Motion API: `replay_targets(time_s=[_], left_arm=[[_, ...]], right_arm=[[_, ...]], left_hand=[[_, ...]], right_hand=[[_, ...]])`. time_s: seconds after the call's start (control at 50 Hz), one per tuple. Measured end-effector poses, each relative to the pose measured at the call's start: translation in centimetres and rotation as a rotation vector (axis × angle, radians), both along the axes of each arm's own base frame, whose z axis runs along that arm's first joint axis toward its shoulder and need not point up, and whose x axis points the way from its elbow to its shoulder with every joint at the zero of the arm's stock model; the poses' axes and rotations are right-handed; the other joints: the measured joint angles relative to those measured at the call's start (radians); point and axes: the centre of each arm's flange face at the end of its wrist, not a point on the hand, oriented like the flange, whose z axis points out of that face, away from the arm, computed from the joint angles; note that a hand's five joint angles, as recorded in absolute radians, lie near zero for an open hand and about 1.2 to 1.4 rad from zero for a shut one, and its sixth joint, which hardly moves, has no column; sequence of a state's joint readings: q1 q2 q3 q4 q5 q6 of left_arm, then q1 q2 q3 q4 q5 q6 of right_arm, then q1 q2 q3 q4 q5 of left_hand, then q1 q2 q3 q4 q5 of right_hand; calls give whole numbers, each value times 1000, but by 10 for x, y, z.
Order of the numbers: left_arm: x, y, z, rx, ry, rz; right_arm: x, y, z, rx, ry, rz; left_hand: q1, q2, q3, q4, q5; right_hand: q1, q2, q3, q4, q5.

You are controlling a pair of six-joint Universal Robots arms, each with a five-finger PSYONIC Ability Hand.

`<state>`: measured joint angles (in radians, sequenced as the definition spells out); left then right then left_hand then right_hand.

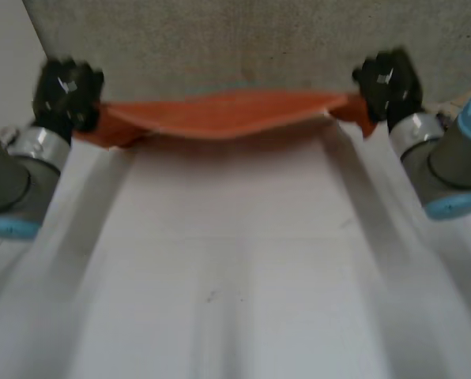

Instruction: Fold the laundry.

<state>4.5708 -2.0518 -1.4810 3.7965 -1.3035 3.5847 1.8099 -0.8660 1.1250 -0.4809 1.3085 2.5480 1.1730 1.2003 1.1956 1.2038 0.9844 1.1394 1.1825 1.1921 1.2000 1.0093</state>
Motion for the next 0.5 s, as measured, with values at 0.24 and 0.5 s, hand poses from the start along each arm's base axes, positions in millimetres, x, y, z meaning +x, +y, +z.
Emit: replay_targets(time_s=[0.24, 0.5], left_arm=[[9, 93, -58, 373, -347, -14], [39, 224, -42, 745, -669, -85]], right_arm=[[-19, 48, -64, 375, 165, -19], [-83, 160, -10, 681, 572, -43]], left_hand=[[0, 0, 0, 0, 0], [0, 0, 0, 0, 0]], right_hand=[[0, 0, 0, 0, 0], [0, 0, 0, 0, 0]])
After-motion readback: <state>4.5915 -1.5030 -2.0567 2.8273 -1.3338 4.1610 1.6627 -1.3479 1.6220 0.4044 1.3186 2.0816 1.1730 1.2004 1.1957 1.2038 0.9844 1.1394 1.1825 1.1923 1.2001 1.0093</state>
